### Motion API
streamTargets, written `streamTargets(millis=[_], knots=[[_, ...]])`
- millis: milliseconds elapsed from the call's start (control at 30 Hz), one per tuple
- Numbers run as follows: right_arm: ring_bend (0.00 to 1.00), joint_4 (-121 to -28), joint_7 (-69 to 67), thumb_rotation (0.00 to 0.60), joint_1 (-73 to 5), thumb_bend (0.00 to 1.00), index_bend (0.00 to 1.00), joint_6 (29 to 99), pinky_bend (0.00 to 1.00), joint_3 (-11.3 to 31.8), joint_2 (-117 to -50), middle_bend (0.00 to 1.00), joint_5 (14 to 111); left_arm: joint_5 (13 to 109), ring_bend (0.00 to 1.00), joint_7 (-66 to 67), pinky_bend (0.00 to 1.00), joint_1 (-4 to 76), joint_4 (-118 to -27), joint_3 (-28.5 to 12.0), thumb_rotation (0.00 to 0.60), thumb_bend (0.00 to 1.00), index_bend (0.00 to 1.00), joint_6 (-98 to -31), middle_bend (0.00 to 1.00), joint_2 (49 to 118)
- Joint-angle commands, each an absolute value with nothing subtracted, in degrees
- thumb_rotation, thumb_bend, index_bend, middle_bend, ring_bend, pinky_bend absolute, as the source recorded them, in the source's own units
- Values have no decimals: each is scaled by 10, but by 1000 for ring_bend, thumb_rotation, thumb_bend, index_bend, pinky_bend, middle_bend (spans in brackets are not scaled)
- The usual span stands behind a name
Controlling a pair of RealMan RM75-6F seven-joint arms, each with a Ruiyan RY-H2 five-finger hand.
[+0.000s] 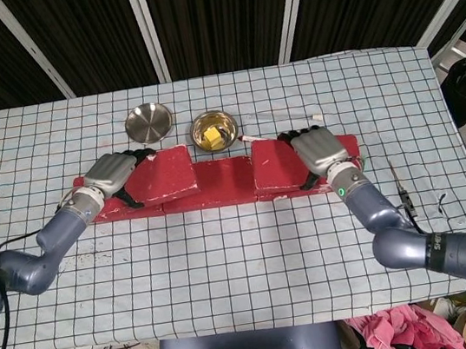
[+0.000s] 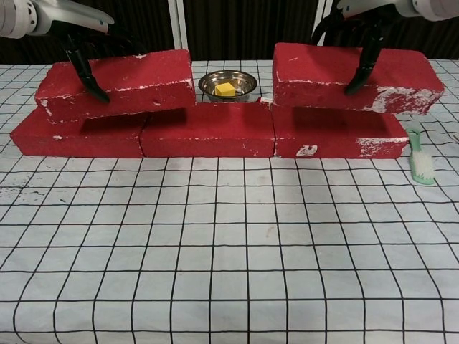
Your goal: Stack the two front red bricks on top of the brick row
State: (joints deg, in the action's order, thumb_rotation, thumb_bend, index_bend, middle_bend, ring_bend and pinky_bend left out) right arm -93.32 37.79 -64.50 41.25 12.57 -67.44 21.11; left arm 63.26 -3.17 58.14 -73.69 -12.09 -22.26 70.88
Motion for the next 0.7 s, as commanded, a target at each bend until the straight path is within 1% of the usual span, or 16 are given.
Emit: streamTargets(millis=[33, 133, 267, 333, 533, 700], knots=[[204, -875, 378, 600, -679, 47, 189, 384, 180, 116, -716, 243, 200, 658, 131, -55, 244, 589, -710, -125, 600, 295, 164, -210, 235, 727], [203, -846, 384, 600, -696, 48, 189, 373, 180, 106, -734, 243, 197, 674, 131, -70, 243, 589, -696, -126, 600, 294, 165, -208, 232, 734], [204, -819, 377, 600, -710, 48, 189, 355, 180, 100, -754, 243, 184, 695, 131, -82, 243, 590, -677, -120, 600, 260, 165, -201, 232, 745], [204, -805, 374, 600, -717, 48, 189, 345, 180, 95, -763, 243, 178, 707, 131, -88, 243, 592, -667, -118, 600, 260, 166, -199, 232, 752], [204, -773, 359, 600, -731, 47, 189, 328, 180, 84, -782, 243, 173, 747, 131, -117, 243, 592, -648, -117, 600, 259, 166, -217, 232, 771], [204, -756, 346, 600, -735, 47, 189, 323, 180, 77, -793, 243, 176, 774, 131, -138, 243, 595, -637, -109, 600, 218, 166, -222, 232, 779]])
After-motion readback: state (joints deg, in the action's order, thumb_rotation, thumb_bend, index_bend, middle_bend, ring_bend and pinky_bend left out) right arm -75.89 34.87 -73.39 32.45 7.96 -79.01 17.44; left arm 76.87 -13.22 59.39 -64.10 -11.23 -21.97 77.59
